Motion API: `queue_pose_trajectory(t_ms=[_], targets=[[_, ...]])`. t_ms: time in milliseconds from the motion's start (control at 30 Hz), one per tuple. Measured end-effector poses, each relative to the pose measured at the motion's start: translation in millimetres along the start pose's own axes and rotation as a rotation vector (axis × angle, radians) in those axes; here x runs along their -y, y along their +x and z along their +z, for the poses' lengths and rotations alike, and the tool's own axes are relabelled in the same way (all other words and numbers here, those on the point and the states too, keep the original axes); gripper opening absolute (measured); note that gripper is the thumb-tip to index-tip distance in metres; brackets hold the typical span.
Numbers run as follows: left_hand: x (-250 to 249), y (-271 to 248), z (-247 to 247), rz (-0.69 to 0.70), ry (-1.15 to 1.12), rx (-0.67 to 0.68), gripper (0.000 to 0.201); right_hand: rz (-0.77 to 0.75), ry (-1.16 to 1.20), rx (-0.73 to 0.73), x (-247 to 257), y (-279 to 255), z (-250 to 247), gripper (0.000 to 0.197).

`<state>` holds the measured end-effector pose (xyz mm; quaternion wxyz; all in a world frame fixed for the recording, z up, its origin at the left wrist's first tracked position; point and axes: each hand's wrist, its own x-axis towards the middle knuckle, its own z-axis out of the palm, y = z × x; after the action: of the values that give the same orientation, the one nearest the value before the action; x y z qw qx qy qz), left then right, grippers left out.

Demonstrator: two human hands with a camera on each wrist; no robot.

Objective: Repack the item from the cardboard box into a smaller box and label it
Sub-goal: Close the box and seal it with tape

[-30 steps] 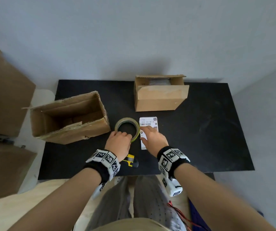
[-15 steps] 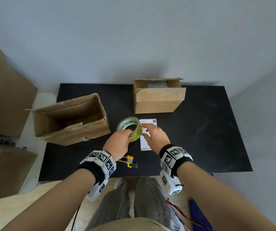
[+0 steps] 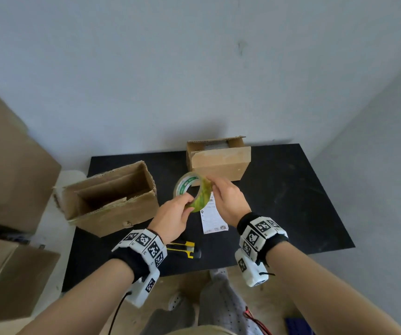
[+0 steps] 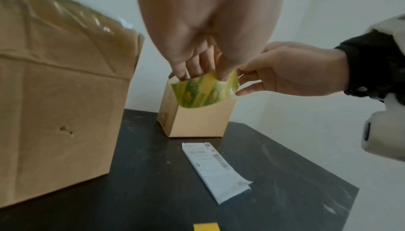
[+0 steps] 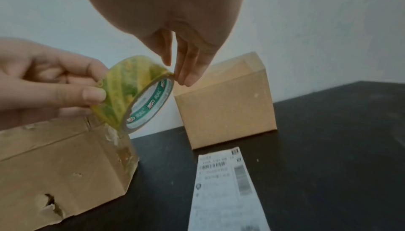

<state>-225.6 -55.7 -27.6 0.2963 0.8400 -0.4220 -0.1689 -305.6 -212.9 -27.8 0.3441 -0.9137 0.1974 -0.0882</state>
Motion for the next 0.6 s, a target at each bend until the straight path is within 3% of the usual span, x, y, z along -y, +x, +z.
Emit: queue_pose_trajectory(t_ms=[100,300,600], targets=[[-6.7,0.6,-10.0,0.057,0.016,-0.034,0.012,-0.069,-0.035,-0.056,11.8,0.5,-9.5,0.03],[-15.2,10.7,-30.7,0.119,0.095,-0.058,0.014,-0.042,0.022,-0.215,26.5,7.5,-24.9,0.024],[-17.5,28.8,-51.7,0.162,0.158,-0.076,0.017,0.01,0.047,-0.238,33.8,29.8,-44.6,0.019]])
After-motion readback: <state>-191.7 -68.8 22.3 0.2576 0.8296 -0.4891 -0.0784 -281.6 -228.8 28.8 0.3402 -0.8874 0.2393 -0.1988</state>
